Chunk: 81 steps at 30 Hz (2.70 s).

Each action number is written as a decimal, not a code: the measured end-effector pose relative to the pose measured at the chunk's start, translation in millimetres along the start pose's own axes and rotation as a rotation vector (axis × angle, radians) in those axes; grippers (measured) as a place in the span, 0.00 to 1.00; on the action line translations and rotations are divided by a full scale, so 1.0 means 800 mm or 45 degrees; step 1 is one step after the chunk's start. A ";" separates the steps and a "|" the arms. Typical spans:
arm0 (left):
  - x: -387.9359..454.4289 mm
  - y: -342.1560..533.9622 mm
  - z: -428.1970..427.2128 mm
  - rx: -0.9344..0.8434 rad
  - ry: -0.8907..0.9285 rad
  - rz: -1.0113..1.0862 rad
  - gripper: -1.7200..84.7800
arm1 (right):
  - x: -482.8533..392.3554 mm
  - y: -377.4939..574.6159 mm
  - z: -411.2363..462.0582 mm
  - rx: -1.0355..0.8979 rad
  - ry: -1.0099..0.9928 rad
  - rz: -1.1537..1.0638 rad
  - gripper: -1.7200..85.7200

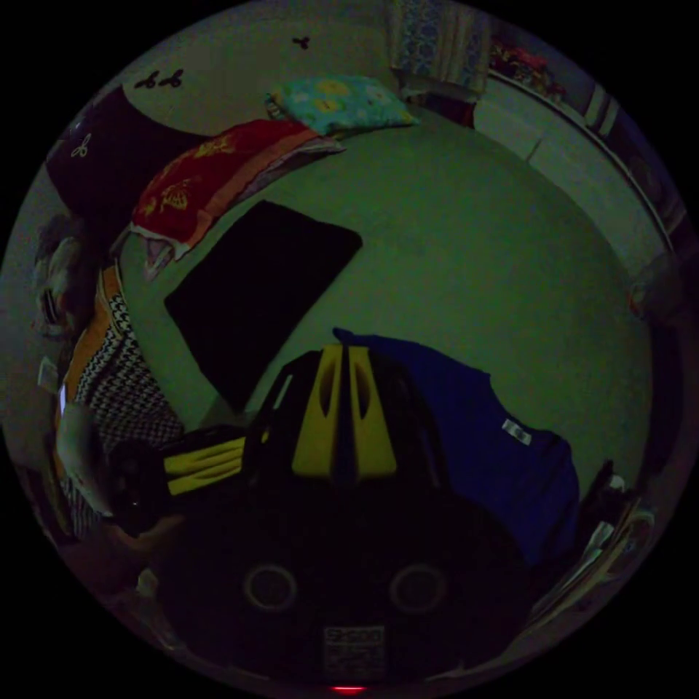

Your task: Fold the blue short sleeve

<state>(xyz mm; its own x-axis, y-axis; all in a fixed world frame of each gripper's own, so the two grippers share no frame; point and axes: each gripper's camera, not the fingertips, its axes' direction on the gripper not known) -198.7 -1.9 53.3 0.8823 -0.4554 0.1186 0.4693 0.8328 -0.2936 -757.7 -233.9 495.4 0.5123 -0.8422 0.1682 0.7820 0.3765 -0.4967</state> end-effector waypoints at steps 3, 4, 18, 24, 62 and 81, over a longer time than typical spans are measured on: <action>0.007 0.000 -0.004 0.065 0.121 0.078 0.03 | 0.022 -0.005 -0.010 0.020 0.011 0.032 0.00; 0.011 -0.001 -0.003 0.075 0.152 0.124 0.04 | 0.033 -0.005 -0.012 0.018 0.017 0.053 0.00; 0.014 -0.027 0.035 -0.092 0.084 0.106 0.11 | 0.127 -0.029 0.025 -0.143 0.165 0.407 0.11; 0.015 -0.044 0.061 -0.126 0.096 0.051 0.11 | 0.089 -0.083 0.028 -0.070 0.021 0.184 0.13; 0.065 -0.070 0.086 -0.015 -0.100 -0.183 0.05 | 0.146 -0.060 0.050 -0.065 0.050 0.294 0.01; 0.160 -0.056 0.123 -0.027 -0.178 -0.137 0.01 | 0.210 0.198 -0.028 -0.136 -0.049 0.007 0.01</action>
<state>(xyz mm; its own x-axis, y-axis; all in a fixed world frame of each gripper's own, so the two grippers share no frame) -103.6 -66.2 175.1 0.8238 -0.4922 0.2811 0.5620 0.7741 -0.2915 -555.4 -324.4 426.0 0.5315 -0.8239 0.1965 0.7377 0.3363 -0.5854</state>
